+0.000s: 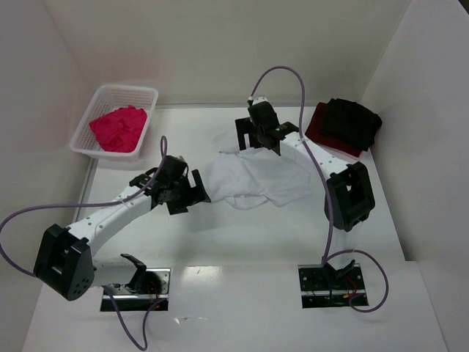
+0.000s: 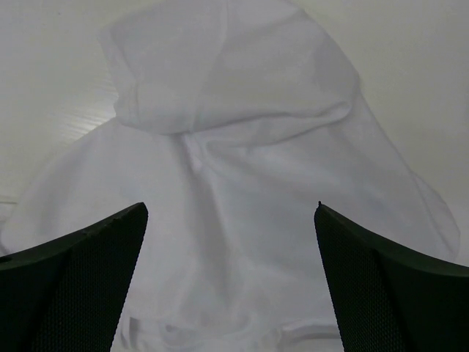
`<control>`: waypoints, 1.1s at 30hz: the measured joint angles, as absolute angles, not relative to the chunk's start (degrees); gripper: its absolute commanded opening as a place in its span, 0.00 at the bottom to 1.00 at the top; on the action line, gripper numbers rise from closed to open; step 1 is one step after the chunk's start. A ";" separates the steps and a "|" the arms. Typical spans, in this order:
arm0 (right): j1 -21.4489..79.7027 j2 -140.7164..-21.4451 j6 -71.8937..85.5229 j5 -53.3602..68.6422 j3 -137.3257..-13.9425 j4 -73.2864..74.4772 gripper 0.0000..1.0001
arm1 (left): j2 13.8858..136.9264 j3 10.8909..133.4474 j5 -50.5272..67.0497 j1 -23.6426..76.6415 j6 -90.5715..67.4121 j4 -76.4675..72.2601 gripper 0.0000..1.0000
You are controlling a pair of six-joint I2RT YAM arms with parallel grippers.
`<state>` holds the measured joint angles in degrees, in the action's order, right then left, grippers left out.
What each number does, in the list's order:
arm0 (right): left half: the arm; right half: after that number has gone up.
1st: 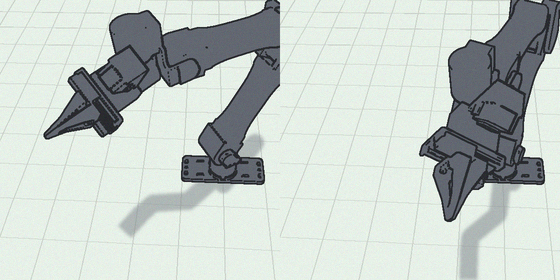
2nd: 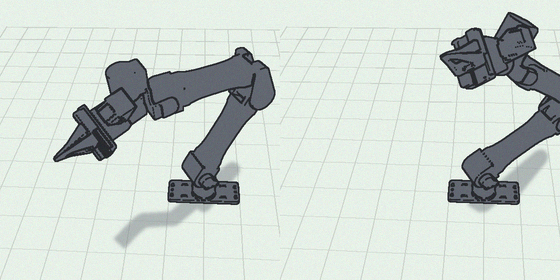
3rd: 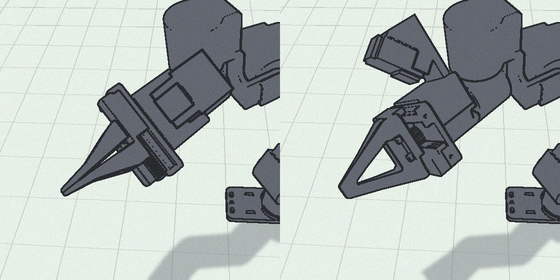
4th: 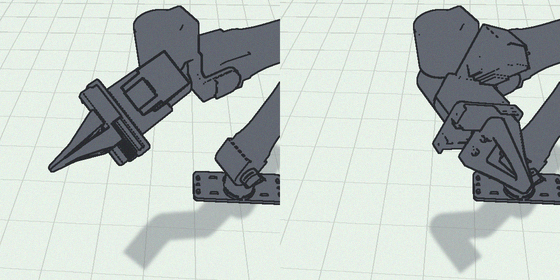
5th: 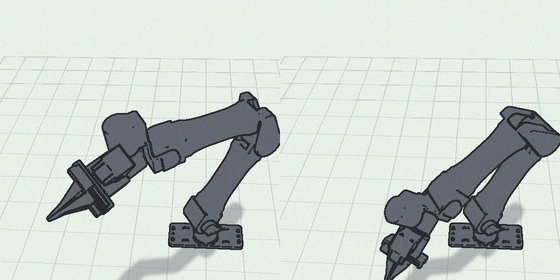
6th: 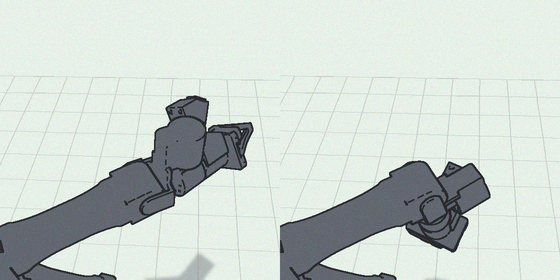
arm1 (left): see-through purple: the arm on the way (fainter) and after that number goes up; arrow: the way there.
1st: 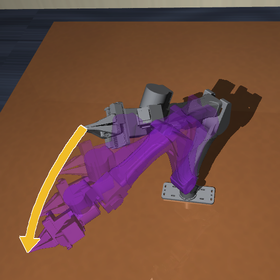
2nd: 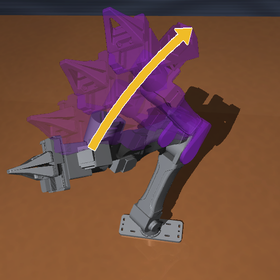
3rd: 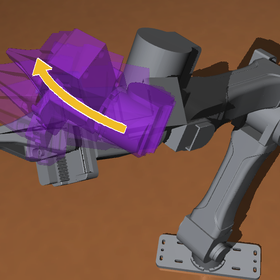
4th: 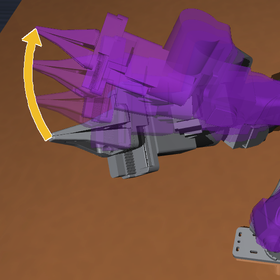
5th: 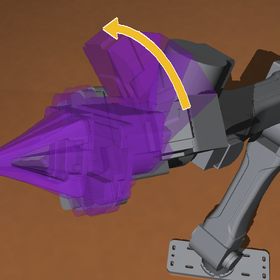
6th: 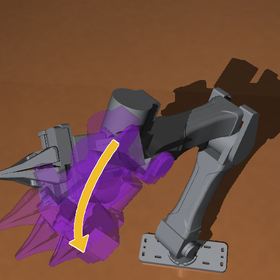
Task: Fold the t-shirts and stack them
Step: Flatten out the tshirt
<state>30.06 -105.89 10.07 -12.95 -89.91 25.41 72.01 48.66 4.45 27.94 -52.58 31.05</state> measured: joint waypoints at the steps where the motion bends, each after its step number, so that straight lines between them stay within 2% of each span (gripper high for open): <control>1: 30.02 -105.80 10.50 -13.02 -88.86 25.23 1.00 | 71.75 48.69 3.29 27.24 -52.86 30.81 0.98; 8: 29.30 -102.89 13.52 -12.58 -79.72 23.90 1.00 | 73.73 49.58 -3.27 19.31 -54.17 26.30 0.98; 13: 29.19 -100.82 14.57 -11.81 -77.32 23.49 1.00 | 83.44 51.83 -4.01 13.87 -53.67 21.96 0.93; 17: 28.77 -97.95 15.18 -11.33 -75.94 23.16 1.00 | 90.28 53.30 -4.36 13.43 -52.40 19.99 0.87; 21: 27.81 -97.17 15.59 -11.09 -75.83 22.61 1.00 | 93.03 54.81 -4.91 13.52 -51.96 18.65 0.86; 25: 27.49 -97.17 15.64 -11.07 -75.59 22.44 1.00 | 95.29 57.63 -5.58 13.52 -50.98 17.45 0.76; 33: 27.16 -97.17 15.62 -11.14 -75.59 22.28 1.00 | 99.57 59.44 -5.52 13.52 -50.70 15.51 0.75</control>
<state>27.16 -97.17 15.62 -11.14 -75.59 22.28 99.57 59.44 -5.52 13.52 -50.70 15.51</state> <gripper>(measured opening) 0.999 0.753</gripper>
